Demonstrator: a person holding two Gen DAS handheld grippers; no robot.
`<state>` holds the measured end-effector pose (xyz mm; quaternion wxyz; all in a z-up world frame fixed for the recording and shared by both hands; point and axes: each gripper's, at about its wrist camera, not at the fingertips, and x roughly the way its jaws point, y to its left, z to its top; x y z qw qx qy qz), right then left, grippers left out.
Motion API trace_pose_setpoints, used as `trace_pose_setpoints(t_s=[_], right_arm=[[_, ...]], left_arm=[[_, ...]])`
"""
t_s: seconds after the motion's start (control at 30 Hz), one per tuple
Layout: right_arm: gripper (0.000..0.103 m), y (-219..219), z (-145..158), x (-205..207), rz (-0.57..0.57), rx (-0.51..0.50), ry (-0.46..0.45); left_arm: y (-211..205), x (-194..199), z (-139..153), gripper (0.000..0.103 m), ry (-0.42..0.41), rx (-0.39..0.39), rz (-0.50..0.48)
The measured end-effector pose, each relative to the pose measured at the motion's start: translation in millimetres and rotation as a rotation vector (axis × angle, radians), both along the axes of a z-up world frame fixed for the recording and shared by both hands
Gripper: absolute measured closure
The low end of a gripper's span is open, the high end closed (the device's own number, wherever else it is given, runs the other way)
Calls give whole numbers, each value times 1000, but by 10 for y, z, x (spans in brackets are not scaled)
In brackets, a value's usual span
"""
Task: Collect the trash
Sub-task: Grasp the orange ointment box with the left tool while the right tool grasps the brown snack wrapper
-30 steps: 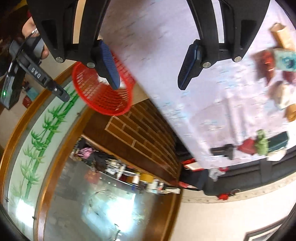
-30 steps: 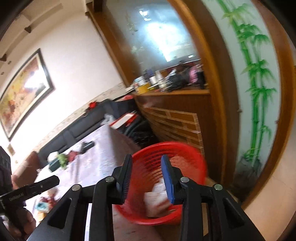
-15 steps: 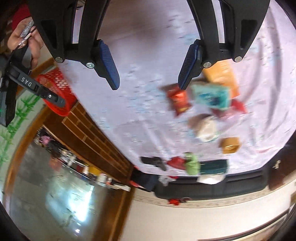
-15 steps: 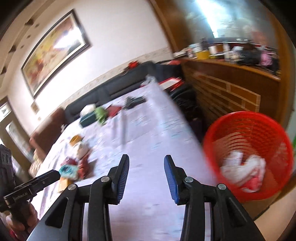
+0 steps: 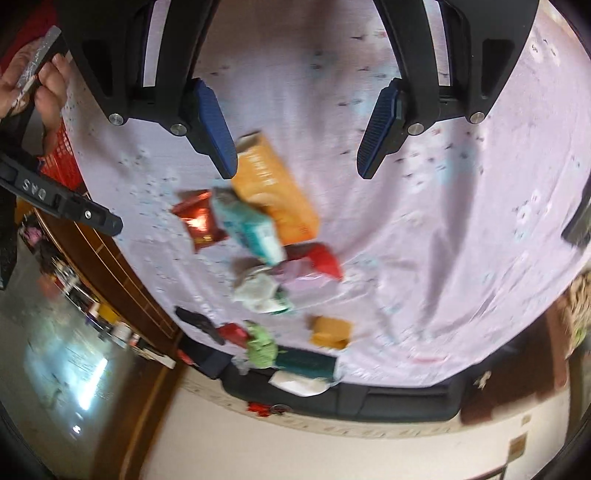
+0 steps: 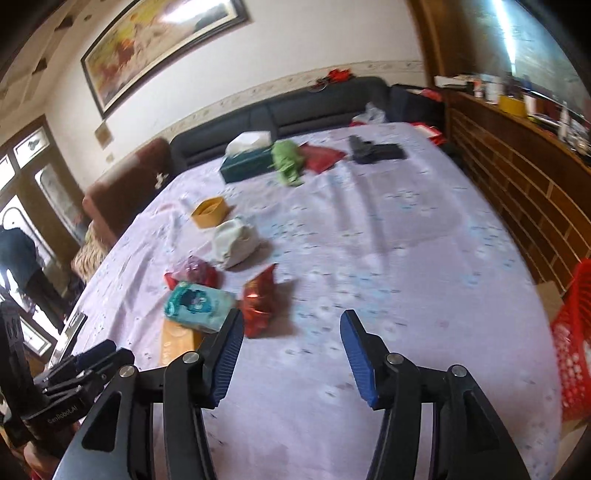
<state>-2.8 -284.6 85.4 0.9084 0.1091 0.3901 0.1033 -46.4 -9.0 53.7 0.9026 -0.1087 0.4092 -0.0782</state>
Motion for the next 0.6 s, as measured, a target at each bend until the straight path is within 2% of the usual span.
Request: trace_pose_setpoints(t_s=[0.17,0.33,0.47,0.5,0.53,0.6], right_arm=[[45,198,-151,393,7,-11,56],[45,355,-444,746,26,-9,146],[46,494,-604,876,47,-30,166],[51,519,-638,899,58,-23,172],[66,545,-672,921,75,-12,178],[67,569,-708,932,97,-6,178]], left_arm=[[129,77,-132,37,54,-67,14],[98,138,-172,37,80,-92,12],[29,217,-190,32,104,-113,11],[4,241,-196,31,110,-112,11],[-32,268,-199,31,116,-108,11],[-148,312,-211,31,128,-90,-4]])
